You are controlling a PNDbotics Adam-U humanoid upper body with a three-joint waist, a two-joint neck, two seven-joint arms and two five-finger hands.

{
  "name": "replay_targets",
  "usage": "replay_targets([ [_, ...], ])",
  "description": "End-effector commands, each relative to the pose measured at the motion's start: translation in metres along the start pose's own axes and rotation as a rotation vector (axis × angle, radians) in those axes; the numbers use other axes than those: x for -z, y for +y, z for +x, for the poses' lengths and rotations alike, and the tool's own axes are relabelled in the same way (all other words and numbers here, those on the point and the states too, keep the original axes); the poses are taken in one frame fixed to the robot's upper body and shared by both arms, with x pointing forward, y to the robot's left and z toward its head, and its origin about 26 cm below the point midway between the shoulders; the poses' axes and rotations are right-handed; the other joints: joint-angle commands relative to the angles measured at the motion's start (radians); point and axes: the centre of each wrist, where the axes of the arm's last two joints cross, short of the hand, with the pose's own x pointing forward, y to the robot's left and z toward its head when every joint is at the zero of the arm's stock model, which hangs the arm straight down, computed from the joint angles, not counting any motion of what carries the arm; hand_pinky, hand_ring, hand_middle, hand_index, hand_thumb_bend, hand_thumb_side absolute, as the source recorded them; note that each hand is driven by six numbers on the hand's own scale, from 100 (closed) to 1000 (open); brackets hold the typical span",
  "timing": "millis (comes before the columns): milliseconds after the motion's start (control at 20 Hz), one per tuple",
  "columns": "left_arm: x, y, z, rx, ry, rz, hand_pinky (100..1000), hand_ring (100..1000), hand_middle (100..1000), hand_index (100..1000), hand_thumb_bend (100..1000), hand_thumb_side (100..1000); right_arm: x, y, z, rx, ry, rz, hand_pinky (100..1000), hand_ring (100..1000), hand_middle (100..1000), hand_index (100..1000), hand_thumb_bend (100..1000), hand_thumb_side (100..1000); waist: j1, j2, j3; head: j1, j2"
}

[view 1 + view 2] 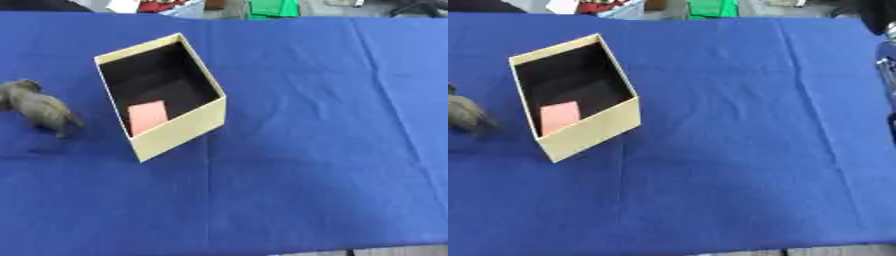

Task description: Pick up objects on the table and place them in the box.

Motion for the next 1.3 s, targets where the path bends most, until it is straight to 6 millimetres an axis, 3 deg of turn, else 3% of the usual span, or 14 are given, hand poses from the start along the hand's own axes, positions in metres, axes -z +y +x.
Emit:
replay_targets([
  [50,0.001,0.011,-0.004,0.057,-0.011,-0.023,606,802,754,887,506,950,0.003,-0.006,0.008,-0.030,-0.029,-0.007,836,798,668,919,100,667,0.004,-0.011,-0.001,0.009,-0.021],
  [100,0.001,0.010,-0.004,0.068,-0.018,-0.040,619,808,760,891,530,940,0.002,-0.006,0.008,-0.033,-0.028,-0.008,836,798,668,919,100,668,0.004,-0.008,-0.001,0.013,-0.022],
  [150,0.001,0.010,-0.004,0.081,-0.025,-0.064,659,824,778,908,619,911,0.002,-0.007,0.008,-0.035,-0.026,-0.009,836,797,666,920,100,670,0.005,-0.005,-0.002,0.019,-0.024],
  [350,0.007,0.012,-0.005,0.153,-0.069,-0.169,752,854,802,934,826,884,-0.001,-0.008,0.007,-0.045,-0.014,-0.017,836,797,666,919,100,676,0.005,-0.001,0.002,0.026,-0.021],
  [650,0.025,0.009,-0.006,0.210,-0.139,-0.341,809,866,814,950,986,893,-0.005,-0.009,0.005,-0.052,0.002,-0.028,837,798,664,918,100,670,0.005,-0.007,0.018,0.022,-0.010],
  [1000,0.045,-0.007,-0.005,0.229,-0.215,-0.519,835,872,819,950,1000,791,-0.003,-0.006,0.005,-0.038,-0.001,-0.020,837,798,663,918,100,676,0.000,-0.013,0.018,0.018,-0.013],
  [1300,0.057,-0.019,-0.008,0.239,-0.221,-0.603,834,870,824,954,850,677,-0.004,-0.005,0.004,-0.036,0.009,-0.027,837,798,662,917,100,681,-0.003,-0.012,0.016,0.018,-0.015],
])
